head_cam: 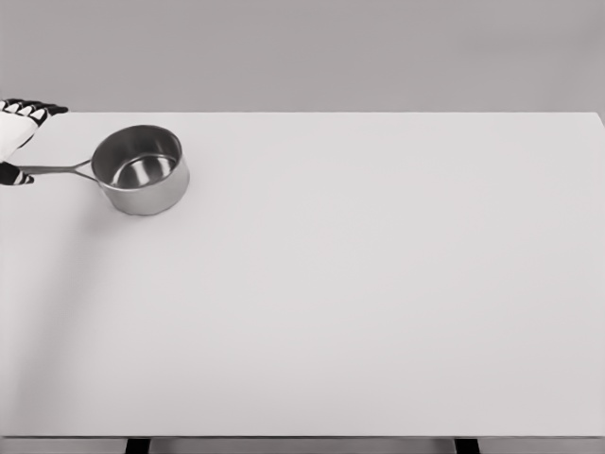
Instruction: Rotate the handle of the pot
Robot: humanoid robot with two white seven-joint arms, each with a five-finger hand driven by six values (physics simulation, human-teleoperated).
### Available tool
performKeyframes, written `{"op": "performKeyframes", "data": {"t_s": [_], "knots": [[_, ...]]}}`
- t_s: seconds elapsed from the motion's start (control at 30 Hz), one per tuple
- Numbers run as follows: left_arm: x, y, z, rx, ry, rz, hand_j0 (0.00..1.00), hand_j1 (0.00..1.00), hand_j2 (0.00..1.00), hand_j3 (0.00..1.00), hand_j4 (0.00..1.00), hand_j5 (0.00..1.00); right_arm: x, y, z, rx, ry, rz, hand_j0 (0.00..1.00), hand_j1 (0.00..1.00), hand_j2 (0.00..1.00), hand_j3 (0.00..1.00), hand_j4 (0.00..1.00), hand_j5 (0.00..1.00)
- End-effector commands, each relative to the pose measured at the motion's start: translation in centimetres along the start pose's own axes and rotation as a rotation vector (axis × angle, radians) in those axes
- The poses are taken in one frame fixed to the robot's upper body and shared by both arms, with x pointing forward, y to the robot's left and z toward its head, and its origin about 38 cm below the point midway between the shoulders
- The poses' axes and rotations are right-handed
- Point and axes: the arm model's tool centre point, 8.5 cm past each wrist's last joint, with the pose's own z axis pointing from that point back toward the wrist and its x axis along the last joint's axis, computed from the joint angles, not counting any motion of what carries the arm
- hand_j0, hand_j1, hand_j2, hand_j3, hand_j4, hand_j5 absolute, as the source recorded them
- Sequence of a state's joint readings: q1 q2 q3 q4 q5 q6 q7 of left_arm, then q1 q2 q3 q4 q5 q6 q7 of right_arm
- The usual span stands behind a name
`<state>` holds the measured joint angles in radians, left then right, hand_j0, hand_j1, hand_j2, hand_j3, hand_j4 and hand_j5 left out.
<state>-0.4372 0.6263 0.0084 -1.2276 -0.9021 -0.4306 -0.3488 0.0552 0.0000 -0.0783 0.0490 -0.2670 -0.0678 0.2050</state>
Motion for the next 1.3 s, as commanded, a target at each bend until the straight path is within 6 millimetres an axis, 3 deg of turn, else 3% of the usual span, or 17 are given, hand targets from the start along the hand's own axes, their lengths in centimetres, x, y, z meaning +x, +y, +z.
{"op": "performKeyframes", "data": {"t_s": [0.0, 0.23, 0.37, 0.47, 0.5, 0.63, 0.7, 0.77, 0.9, 0.93, 1.03, 1.27], "knots": [[-0.1, -0.8, -0.1, -0.021, 0.003, 0.011, 1.0, 1.0, 1.0, 1.0, 1.0, 1.0, 0.0, 0.0, 0.0, 0.001, 0.0, 0.0, 1.0, 1.0, 1.0, 1.0, 1.0, 1.0], [0.4, -0.6, -0.1, -0.014, -0.026, 0.006, 1.0, 1.0, 1.0, 1.0, 1.0, 1.0, 0.0, 0.0, 0.0, 0.001, 0.0, 0.0, 1.0, 1.0, 1.0, 1.0, 1.0, 1.0], [2.9, 1.1, 0.8, 0.058, -0.107, -0.009, 1.0, 1.0, 1.0, 1.0, 1.0, 1.0, 0.0, 0.0, 0.0, 0.001, 0.0, 0.0, 1.0, 1.0, 1.0, 1.0, 1.0, 1.0], [3.7, 2.4, 2.6, 0.129, -0.18, 0.013, 1.0, 1.0, 1.0, 1.0, 1.0, 1.0, 0.0, 0.0, 0.0, 0.001, 0.0, 0.0, 1.0, 1.0, 1.0, 1.0, 1.0, 1.0], [3.7, 3.1, 4.5, 0.19, -0.25, 0.007, 1.0, 1.0, 1.0, 1.0, 1.0, 1.0, 0.0, 0.0, 0.0, 0.001, 0.0, 0.0, 1.0, 1.0, 1.0, 1.0, 1.0, 1.0], [0.6, 5.0, 9.0, 0.389, -0.229, 0.223, 1.0, 1.0, 1.0, 1.0, 1.0, 1.0, 0.0, 0.0, 0.0, -0.001, 0.0, 0.0, 1.0, 1.0, 1.0, 1.0, 1.0, 1.0], [0.7, 5.3, 9.8, 0.45, -0.28, 0.335, 1.0, 1.0, 1.0, 1.0, 1.0, 1.0, 0.0, 0.0, 0.0, 0.001, -0.001, 0.0, 1.0, 1.0, 1.0, 1.0, 1.0, 1.0], [2.3, 5.0, 10.6, 0.455, -0.343, 0.366, 1.0, 1.0, 1.0, 1.0, 1.0, 1.0, 0.0, 0.0, 0.0, -0.001, 0.0, 0.0, 1.0, 1.0, 1.0, 1.0, 1.0, 1.0], [6.4, 1.4, 12.3, 0.342, -0.403, 0.349, 1.0, 1.0, 1.0, 1.0, 1.0, 1.0, 0.0, 0.0, 0.0, 0.001, 0.0, 0.0, 1.0, 1.0, 1.0, 1.0, 1.0, 1.0], [7.8, 0.1, 12.0, 0.288, -0.419, 0.328, 1.0, 1.0, 1.0, 1.0, 1.0, 1.0, 0.0, 0.0, 0.0, 0.001, 0.0, 0.0, 1.0, 1.0, 1.0, 1.0, 1.0, 1.0], [10.8, -0.6, 11.5, 0.286, -0.479, 0.348, 1.0, 1.0, 1.0, 1.0, 1.0, 1.0, 0.0, 0.0, 0.0, 0.001, -0.001, 0.0, 1.0, 1.0, 1.0, 1.0, 1.0, 1.0], [11.3, -1.1, 11.6, 0.248, -0.495, 0.349, 1.0, 1.0, 1.0, 1.0, 1.0, 1.0, 0.0, 0.0, 0.0, -0.001, 0.0, 0.0, 1.0, 1.0, 1.0, 1.0, 1.0, 1.0]]}}
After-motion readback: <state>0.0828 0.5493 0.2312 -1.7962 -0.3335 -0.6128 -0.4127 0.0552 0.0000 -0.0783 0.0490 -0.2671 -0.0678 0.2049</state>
